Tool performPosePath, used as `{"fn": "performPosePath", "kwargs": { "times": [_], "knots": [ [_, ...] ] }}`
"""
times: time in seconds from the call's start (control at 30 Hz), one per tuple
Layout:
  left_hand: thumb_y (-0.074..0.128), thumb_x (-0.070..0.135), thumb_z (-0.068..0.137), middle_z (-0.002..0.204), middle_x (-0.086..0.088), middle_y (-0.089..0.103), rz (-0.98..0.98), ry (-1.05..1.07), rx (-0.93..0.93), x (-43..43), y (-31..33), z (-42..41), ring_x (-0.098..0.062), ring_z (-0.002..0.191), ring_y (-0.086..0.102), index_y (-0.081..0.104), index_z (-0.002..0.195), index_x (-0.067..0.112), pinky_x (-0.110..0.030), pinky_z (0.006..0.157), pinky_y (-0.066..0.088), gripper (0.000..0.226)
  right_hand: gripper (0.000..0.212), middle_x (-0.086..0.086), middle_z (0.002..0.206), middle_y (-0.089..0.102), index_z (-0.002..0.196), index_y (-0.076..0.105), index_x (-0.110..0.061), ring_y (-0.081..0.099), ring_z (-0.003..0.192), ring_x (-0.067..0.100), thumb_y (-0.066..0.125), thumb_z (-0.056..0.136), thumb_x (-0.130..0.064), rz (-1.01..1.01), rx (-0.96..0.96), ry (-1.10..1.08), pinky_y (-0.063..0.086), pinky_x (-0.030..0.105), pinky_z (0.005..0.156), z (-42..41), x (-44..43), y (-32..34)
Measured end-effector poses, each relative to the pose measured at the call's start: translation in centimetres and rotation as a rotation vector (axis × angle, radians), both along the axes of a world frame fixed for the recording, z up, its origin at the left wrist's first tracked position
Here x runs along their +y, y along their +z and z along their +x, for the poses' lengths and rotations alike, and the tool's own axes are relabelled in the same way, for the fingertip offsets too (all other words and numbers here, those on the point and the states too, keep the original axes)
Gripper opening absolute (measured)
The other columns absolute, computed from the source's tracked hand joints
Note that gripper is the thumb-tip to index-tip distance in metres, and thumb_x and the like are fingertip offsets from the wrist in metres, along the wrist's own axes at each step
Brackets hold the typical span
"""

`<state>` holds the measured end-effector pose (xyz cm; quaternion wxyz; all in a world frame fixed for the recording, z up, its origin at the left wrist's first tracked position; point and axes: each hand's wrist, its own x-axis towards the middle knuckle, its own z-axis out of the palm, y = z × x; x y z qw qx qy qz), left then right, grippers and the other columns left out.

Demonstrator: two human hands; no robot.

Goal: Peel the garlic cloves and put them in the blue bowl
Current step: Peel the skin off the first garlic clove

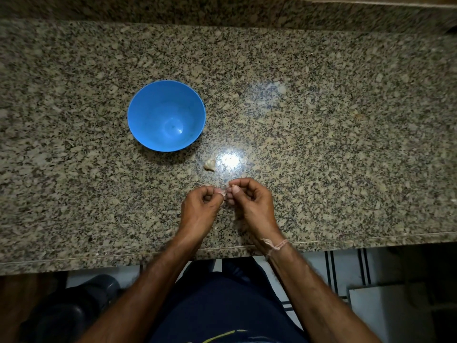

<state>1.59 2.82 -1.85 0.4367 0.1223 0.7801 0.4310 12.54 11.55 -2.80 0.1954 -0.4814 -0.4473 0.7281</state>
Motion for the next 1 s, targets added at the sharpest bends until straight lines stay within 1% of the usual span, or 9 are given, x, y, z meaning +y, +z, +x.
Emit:
{"fn": "performPosePath", "kwargs": {
  "times": [0.13, 0.27, 0.43, 0.53, 0.63, 0.73, 0.8, 0.9, 1.0],
  "knots": [
    [0.072, 0.018, 0.092, 0.082, 0.003, 0.073, -0.036, -0.019, 0.138, -0.1, -0.5, -0.3, -0.011, 0.074, 0.068, 0.074, 0.095, 0.018, -0.018, 0.06, 0.05, 0.004, 0.012, 0.021, 0.099, 0.075, 0.108, 0.068, 0.0, 0.073, 0.087, 0.024, 0.065, 0.097, 0.002, -0.114, 0.046, -0.022, 0.063, 0.028, 0.077, 0.4, 0.4, 0.2],
    [0.072, 0.02, 0.093, 0.084, 0.007, 0.075, 0.024, -0.033, 0.237, -0.2, -0.3, -0.3, -0.006, 0.078, 0.07, 0.077, 0.099, 0.02, -0.019, 0.065, 0.057, 0.008, 0.011, 0.021, 0.1, 0.073, 0.105, 0.069, 0.001, 0.07, 0.089, 0.025, 0.069, 0.094, 0.0, -0.188, 0.042, -0.02, 0.061, 0.028, 0.077, 0.4, 0.0, 0.4],
    [0.074, 0.018, 0.095, 0.089, 0.009, 0.077, 0.124, -0.044, 0.193, -0.4, 0.3, -0.2, -0.001, 0.083, 0.072, 0.078, 0.102, 0.021, -0.016, 0.07, 0.057, 0.008, 0.015, 0.018, 0.099, 0.076, 0.107, 0.068, 0.005, 0.07, 0.085, 0.022, 0.071, 0.093, -0.001, -0.28, 0.113, -0.024, 0.06, 0.029, 0.077, 0.5, 0.1, 0.7],
    [0.078, 0.022, 0.092, 0.086, 0.007, 0.078, 0.158, -0.026, 0.155, -0.6, 0.7, -0.2, -0.004, 0.081, 0.074, 0.078, 0.098, 0.021, -0.019, 0.07, 0.059, 0.007, 0.014, 0.019, 0.103, 0.077, 0.104, 0.069, 0.006, 0.072, 0.089, 0.025, 0.072, 0.092, 0.001, -0.176, 0.083, 0.001, 0.061, 0.032, 0.08, 0.6, 0.2, 0.9],
    [0.081, 0.027, 0.089, 0.083, 0.006, 0.077, 0.134, 0.005, 0.166, -0.7, 0.6, -0.4, -0.007, 0.078, 0.074, 0.078, 0.094, 0.021, -0.022, 0.071, 0.059, 0.008, 0.012, 0.015, 0.098, 0.076, 0.098, 0.072, 0.002, 0.074, 0.092, 0.026, 0.077, 0.088, -0.001, 0.108, -0.008, 0.069, 0.061, 0.03, 0.08, 0.5, 0.0, 0.9],
    [0.079, 0.031, 0.09, 0.086, 0.005, 0.078, 0.129, -0.012, 0.124, -0.7, 0.3, -0.4, -0.01, 0.082, 0.074, 0.079, 0.096, 0.02, -0.034, 0.078, 0.063, 0.012, 0.01, 0.007, 0.091, 0.075, 0.095, 0.073, -0.002, 0.073, 0.088, 0.021, 0.079, 0.088, -0.006, 0.259, -0.043, 0.098, 0.059, 0.026, 0.077, 0.5, -0.1, 0.6],
    [0.079, 0.03, 0.091, 0.086, 0.004, 0.078, 0.143, 0.001, 0.088, -0.7, 0.4, -0.3, -0.013, 0.084, 0.075, 0.078, 0.096, 0.02, -0.039, 0.08, 0.064, 0.011, 0.009, 0.007, 0.09, 0.075, 0.095, 0.073, 0.001, 0.073, 0.084, 0.016, 0.077, 0.088, -0.001, 0.223, -0.028, 0.074, 0.058, 0.022, 0.074, 0.5, -0.1, 0.7],
    [0.077, 0.025, 0.093, 0.087, 0.004, 0.077, 0.169, -0.003, 0.128, -0.8, 0.2, -0.3, -0.013, 0.084, 0.074, 0.077, 0.095, 0.022, -0.038, 0.078, 0.063, 0.004, 0.007, 0.011, 0.09, 0.075, 0.096, 0.072, -0.001, 0.071, 0.078, 0.017, 0.074, 0.09, 0.002, 0.048, -0.007, 0.02, 0.058, 0.022, 0.063, 0.6, -0.3, 0.5],
    [0.073, 0.021, 0.096, 0.087, 0.003, 0.074, 0.195, -0.073, 0.186, -0.9, 0.1, -0.6, -0.015, 0.082, 0.071, 0.074, 0.095, 0.021, -0.034, 0.073, 0.062, 0.002, 0.008, 0.017, 0.091, 0.074, 0.1, 0.072, 0.001, 0.068, 0.076, 0.021, 0.072, 0.091, 0.001, -0.147, 0.051, -0.034, 0.061, 0.028, 0.069, 0.6, -0.4, 0.3]
  ]
}}
